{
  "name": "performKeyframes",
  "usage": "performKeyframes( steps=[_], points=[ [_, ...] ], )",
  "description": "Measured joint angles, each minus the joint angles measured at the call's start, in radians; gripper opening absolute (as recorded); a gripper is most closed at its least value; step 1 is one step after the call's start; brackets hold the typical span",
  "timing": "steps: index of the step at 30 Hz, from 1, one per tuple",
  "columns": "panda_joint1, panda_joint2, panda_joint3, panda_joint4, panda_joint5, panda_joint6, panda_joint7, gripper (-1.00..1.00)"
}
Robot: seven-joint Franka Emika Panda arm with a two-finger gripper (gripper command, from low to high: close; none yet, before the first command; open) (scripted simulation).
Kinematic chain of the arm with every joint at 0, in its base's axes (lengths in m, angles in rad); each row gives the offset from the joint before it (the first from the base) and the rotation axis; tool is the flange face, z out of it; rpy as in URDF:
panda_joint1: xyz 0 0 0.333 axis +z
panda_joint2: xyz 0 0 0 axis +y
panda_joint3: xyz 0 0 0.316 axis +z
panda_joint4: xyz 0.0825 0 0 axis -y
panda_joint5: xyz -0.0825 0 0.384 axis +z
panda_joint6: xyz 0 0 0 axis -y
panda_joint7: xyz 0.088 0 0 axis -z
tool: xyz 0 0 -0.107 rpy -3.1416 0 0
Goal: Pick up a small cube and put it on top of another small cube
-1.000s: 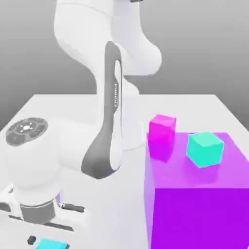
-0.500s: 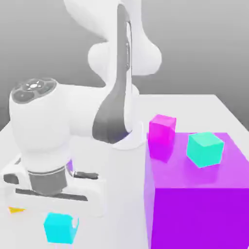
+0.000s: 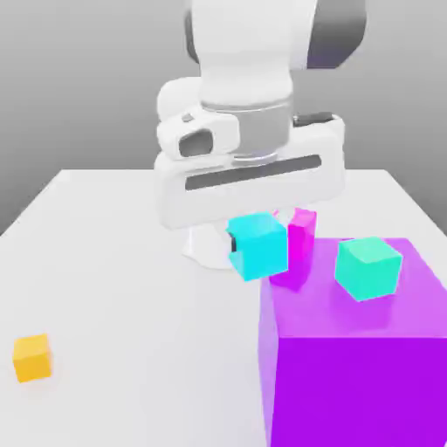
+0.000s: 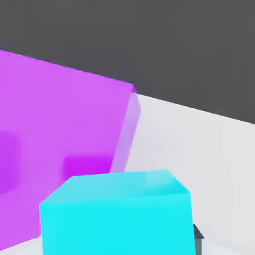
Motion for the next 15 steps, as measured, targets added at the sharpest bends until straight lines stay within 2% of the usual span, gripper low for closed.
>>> performKeyframes(
  steps=[7,11,12,15],
  points=[
    [0.062,-0.247,0.067,-0.083,-0.023,-0.158,-0.045,-1.0],
    [0.068,-0.231,0.083,-0.187,-0.02,-0.039,-0.052,-1.0],
    [0.067,-0.223,0.085,-0.206,-0.019,-0.011,-0.053,1.0],
    [0.067,-0.223,0.085,-0.206,-0.019,-0.011,-0.053,1.0]
  ],
)
